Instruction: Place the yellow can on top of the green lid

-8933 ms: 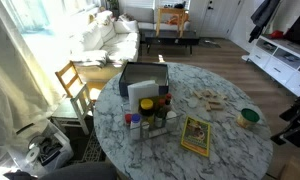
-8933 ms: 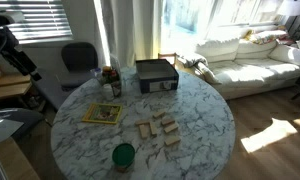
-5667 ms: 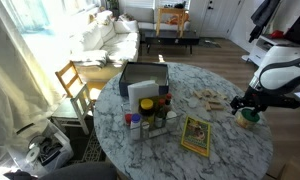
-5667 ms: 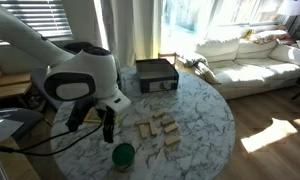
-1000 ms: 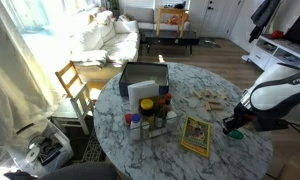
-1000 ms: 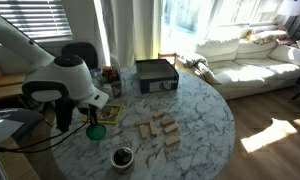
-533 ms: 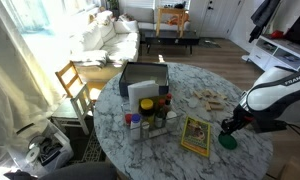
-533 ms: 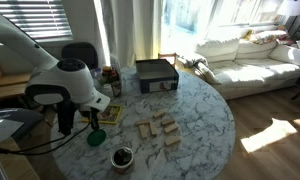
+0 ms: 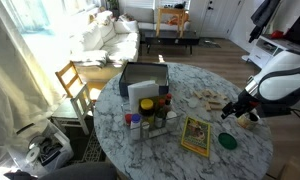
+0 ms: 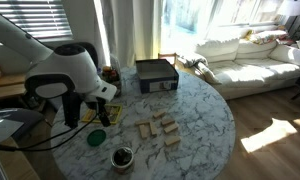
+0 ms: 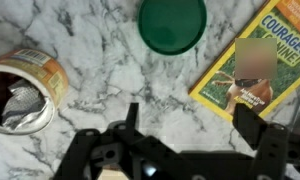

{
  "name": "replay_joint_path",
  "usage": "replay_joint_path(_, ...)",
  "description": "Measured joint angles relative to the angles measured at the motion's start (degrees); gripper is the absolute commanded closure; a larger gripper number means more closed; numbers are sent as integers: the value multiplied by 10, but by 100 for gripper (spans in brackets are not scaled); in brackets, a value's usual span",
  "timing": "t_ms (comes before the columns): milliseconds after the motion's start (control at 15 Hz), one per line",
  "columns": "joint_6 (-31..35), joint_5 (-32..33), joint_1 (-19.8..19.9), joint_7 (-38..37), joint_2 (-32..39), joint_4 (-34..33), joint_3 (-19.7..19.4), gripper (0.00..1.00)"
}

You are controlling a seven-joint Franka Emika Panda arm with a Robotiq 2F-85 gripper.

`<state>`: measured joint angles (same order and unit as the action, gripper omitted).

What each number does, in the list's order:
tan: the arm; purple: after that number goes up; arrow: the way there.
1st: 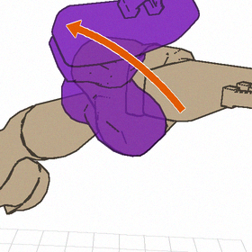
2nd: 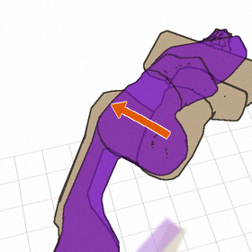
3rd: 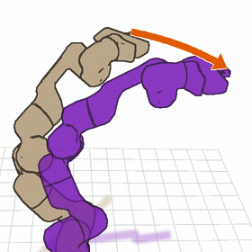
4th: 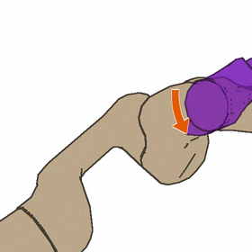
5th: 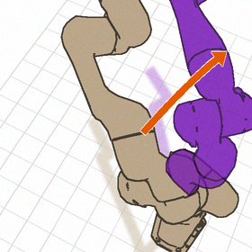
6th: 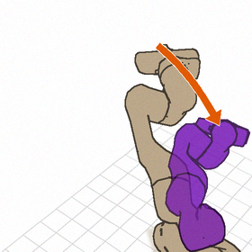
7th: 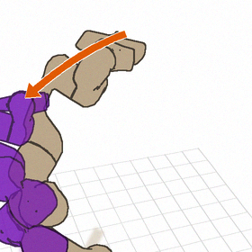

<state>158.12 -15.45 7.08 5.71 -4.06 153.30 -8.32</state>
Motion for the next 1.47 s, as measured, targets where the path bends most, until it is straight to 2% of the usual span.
replay_joint_path(467,-37,119,64,-72,2,-60,-38,0)
replay_joint_path(1000,-91,201,77,-159,88,-109,-54,1)
replay_joint_path(1133,-95,221,77,-179,108,-114,-63,9)
replay_joint_path(1200,-96,230,76,-188,115,-116,-68,26)
replay_joint_path(1267,-97,234,76,-193,122,-118,-73,33)
replay_joint_path(1333,-99,234,76,-193,127,-120,-76,34)
replay_joint_path(1467,-102,232,76,-193,134,-121,-77,51)
